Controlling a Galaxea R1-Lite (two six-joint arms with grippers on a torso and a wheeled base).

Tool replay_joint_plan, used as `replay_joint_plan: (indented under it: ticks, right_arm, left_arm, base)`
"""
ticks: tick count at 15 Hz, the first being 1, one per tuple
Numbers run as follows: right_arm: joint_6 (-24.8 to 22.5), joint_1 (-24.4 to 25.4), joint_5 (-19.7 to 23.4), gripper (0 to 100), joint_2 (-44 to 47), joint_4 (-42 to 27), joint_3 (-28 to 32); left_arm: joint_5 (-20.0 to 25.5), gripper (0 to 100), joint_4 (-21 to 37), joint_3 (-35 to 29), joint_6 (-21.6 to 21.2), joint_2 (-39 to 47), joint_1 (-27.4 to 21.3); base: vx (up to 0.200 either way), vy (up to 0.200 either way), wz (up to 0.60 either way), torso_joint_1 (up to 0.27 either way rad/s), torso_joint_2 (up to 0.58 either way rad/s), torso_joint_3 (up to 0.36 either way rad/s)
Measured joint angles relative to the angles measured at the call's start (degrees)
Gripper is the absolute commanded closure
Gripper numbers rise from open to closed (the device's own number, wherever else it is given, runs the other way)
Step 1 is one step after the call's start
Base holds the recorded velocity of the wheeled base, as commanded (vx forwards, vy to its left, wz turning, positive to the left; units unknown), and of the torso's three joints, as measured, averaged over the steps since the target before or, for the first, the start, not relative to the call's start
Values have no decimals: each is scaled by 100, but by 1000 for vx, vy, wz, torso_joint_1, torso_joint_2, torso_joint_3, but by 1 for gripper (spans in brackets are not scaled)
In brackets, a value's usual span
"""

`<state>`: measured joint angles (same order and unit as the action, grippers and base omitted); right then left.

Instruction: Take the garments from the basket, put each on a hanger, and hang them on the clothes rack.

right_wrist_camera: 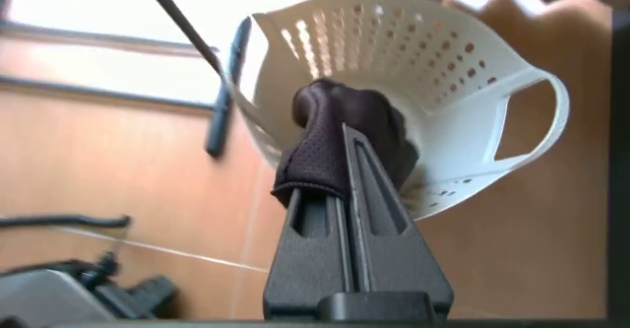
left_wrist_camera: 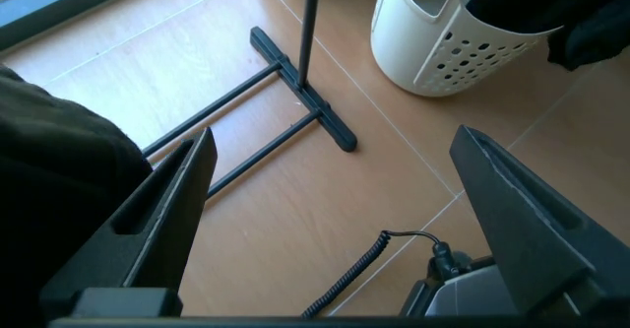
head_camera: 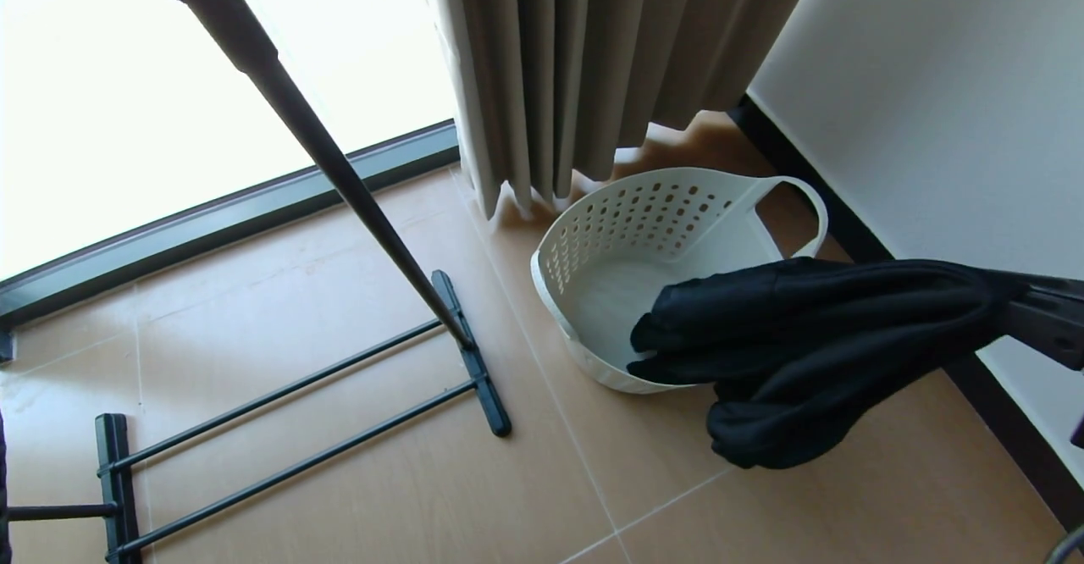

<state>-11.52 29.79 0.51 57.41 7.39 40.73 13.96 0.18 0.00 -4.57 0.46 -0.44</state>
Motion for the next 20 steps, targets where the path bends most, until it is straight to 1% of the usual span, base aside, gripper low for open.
replay_joint_plan:
  ticks: [3,5,12,20]
  right_arm:
    - [17,91,112,100,-424,110,-525]
    - [13,116,115,100,-457,202,-645]
    - [13,135,115,100,-391,208,-796]
    - [2,132,115,100,-385,328,-844]
  left_arm:
    - [-2,0,0,0,-5,0,0]
    - [-4,0,0,0,-10,0,0]
    - [-4,0,0,0,-10,-5,0]
    - [0,0,0,0,-10,-11,0]
  base:
    - [0,0,0,20,-313,-80]
    - [0,0,0,51,-420,-163]
    - [0,0,0,110,-466,-157]
    - [0,0,0,172,-513,-140]
